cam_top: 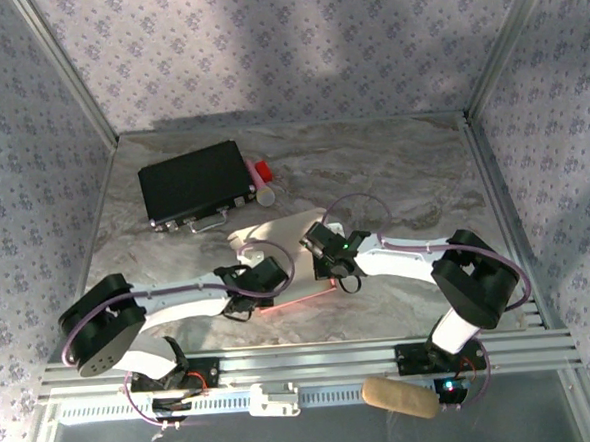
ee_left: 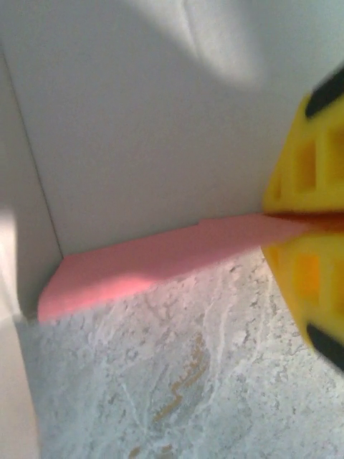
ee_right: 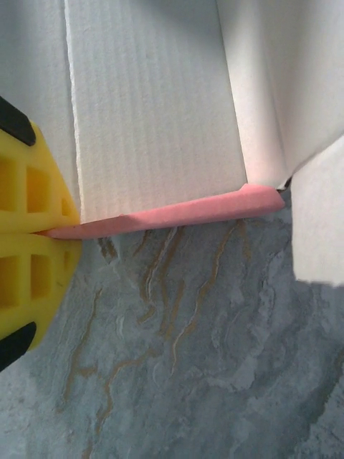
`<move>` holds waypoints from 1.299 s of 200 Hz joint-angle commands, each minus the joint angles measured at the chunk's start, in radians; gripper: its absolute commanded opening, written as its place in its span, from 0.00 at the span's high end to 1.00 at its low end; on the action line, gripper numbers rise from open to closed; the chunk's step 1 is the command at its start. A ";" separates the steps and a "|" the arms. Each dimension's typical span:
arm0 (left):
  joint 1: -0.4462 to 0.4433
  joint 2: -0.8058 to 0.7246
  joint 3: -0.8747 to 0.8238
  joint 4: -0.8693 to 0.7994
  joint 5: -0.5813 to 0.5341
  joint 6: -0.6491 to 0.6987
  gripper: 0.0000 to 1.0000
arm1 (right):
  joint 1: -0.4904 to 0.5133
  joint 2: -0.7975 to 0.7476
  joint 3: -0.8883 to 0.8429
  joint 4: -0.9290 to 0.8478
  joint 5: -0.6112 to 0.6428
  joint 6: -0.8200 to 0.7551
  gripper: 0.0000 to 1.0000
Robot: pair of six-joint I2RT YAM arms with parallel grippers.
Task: Fold the paper box
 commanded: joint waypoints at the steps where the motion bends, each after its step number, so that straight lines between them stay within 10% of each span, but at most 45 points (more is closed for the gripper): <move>1: -0.019 0.034 0.015 -0.077 0.017 0.021 1.00 | 0.006 -0.033 -0.008 0.030 0.053 0.038 1.00; 172: -0.082 0.340 0.276 -0.390 -0.223 -0.115 1.00 | 0.068 -0.041 -0.028 0.011 0.135 0.108 1.00; 203: -0.080 0.211 0.219 -0.322 -0.202 -0.078 0.57 | 0.064 -0.039 -0.031 0.011 0.132 0.104 1.00; 260: -0.040 0.051 0.141 -0.141 -0.078 0.017 0.43 | 0.064 -0.026 -0.026 0.017 0.121 0.102 1.00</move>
